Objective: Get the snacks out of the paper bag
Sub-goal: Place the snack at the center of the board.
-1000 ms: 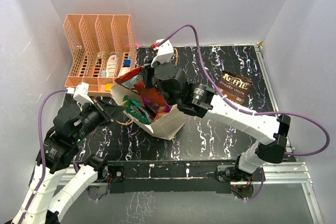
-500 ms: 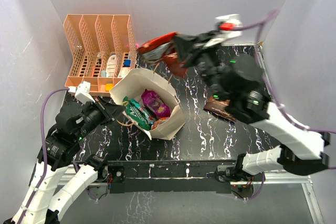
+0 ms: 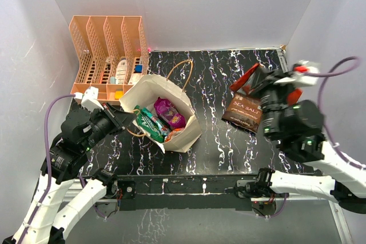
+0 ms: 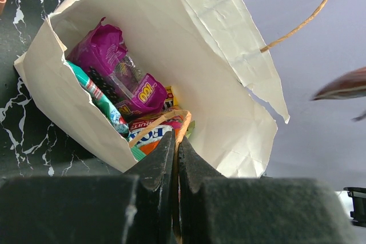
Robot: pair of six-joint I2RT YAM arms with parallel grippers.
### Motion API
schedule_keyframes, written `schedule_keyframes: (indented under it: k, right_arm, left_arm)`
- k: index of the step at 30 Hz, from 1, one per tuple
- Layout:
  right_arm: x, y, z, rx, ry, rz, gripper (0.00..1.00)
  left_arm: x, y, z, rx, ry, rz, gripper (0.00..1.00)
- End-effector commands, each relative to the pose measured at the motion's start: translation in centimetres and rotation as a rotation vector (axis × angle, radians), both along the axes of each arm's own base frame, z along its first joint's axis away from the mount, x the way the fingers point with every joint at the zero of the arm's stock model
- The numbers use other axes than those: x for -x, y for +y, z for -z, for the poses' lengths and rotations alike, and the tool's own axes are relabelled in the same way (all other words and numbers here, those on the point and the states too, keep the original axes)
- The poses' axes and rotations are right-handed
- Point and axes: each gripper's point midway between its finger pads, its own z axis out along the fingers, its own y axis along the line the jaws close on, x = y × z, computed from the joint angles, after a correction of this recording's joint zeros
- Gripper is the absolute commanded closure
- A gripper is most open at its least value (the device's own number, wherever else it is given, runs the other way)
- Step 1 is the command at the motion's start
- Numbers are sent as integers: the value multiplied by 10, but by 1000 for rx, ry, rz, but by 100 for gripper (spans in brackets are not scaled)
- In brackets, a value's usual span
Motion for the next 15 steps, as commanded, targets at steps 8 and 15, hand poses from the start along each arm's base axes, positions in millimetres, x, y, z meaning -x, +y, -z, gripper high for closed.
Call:
schedule_keyframes:
  k: [8,15]
  right_arm:
    - [-58,-35,148,171,231,190,93]
    - [-134,-68,203,132,479,182,93]
  left_arm:
    - [-2,3,-7,-13,1,-17,100]
    - [-1,3,-13,4,-9,-20,100]
